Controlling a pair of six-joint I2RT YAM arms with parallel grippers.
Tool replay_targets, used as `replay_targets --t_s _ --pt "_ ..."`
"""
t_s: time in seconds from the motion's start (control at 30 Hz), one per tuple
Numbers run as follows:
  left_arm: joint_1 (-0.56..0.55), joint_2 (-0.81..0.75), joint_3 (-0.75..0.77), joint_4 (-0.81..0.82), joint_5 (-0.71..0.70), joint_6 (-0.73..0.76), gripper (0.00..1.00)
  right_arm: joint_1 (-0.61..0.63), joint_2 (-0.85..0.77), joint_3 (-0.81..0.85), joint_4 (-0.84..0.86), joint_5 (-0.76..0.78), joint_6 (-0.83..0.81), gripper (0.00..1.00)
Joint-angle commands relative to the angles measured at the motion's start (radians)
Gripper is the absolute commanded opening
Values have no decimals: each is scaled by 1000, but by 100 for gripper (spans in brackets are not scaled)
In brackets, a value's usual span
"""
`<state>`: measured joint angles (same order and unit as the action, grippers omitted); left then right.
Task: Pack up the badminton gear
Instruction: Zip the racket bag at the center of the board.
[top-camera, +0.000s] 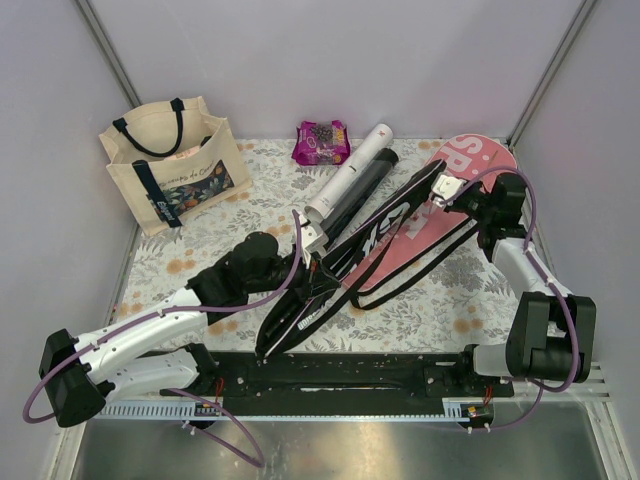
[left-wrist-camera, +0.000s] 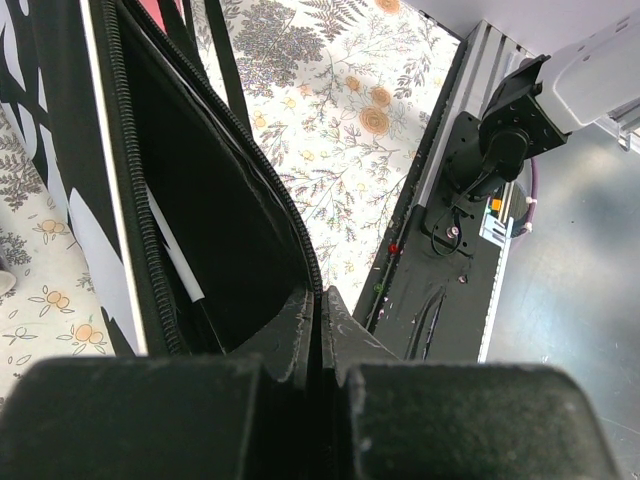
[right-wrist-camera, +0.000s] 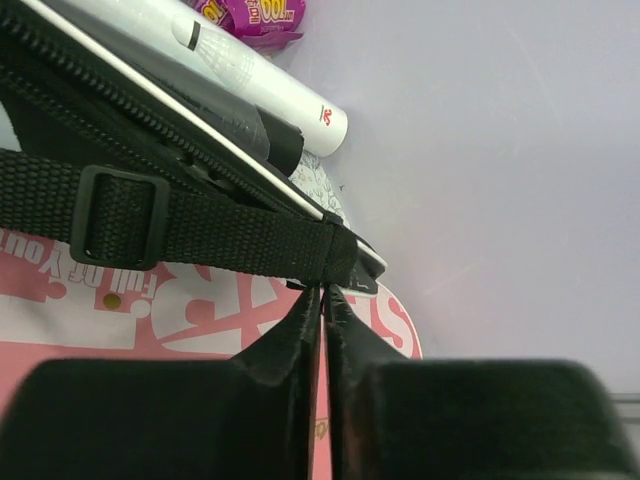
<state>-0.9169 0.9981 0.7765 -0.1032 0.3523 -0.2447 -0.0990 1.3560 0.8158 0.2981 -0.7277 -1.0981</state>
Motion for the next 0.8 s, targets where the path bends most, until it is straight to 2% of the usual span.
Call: replay_targets --t_s 0.0,0.23,0.53,0.77 --pt "3 -7 32 117 51 8 0 8 -3 46 3 -36 -9 1" --pt "1 -3 24 131 45 8 0 22 -26 43 -51 -27 23 0" --pt "3 31 24 174 43 19 0 76 -104 36 -142 -29 211 0" --pt "3 60 20 224 47 13 0 84 -213 -63 -85 -48 348 0"
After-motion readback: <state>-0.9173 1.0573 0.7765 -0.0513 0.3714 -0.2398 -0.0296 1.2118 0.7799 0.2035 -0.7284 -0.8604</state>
